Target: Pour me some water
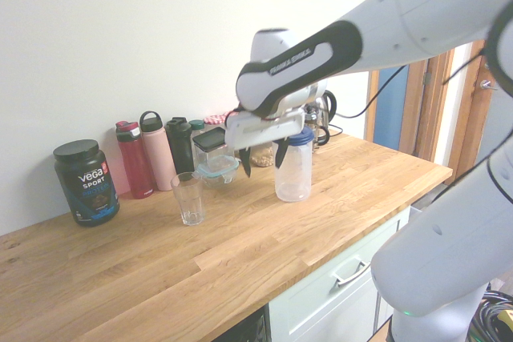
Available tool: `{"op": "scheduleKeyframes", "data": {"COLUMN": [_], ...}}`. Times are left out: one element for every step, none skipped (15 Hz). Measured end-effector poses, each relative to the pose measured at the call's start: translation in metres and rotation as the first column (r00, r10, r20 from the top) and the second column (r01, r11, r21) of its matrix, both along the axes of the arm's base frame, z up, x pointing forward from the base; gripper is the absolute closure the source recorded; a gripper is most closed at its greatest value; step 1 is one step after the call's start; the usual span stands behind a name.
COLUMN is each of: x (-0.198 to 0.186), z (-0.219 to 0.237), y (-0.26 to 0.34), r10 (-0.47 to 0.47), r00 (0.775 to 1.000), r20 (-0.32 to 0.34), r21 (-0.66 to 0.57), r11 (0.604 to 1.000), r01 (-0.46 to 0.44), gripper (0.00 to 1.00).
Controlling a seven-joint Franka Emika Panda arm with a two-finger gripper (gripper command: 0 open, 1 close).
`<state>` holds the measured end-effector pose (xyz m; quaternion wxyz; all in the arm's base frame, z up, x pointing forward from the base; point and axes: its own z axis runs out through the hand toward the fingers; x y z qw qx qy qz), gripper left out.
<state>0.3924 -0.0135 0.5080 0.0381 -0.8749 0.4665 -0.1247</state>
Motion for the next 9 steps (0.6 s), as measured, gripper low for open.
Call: {"op": "scheduleKeyframes", "data": {"x": [-0.014, -0.026, -0.037, -0.046, -0.052, -0.056, -0.058, -0.059, -0.058], "z": [0.017, 0.028, 0.035, 0.036, 0.034, 0.028, 0.023, 0.017, 0.012], "y": [-0.009, -0.021, -0.033, -0.046, -0.058, -0.069, -0.078, -0.085, -0.089], "r10": [-0.025, -0.052, -0.076, -0.093, -0.105, -0.112, -0.113, -0.112, -0.106], "r00": [1.0, 0.998, 0.997, 0.995, 0.994, 0.994, 0.993, 0.993, 0.993], "r20": [0.012, 0.018, 0.022, 0.024, 0.022, 0.018, 0.022, 0.037, 0.059], "r21": [-0.008, -0.014, -0.013, -0.011, -0.008, -0.002, 0.003, 0.002, -0.002], "r11": [1.0, 0.999, 0.997, 0.996, 0.994, 0.994, 0.994, 0.994, 0.994], "r01": [0.026, 0.053, 0.076, 0.093, 0.105, 0.112, 0.113, 0.112, 0.106], "gripper": [0.0, 0.0, 0.0, 0.0, 0.0, 0.0, 0.0, 0.0, 0.0]}}
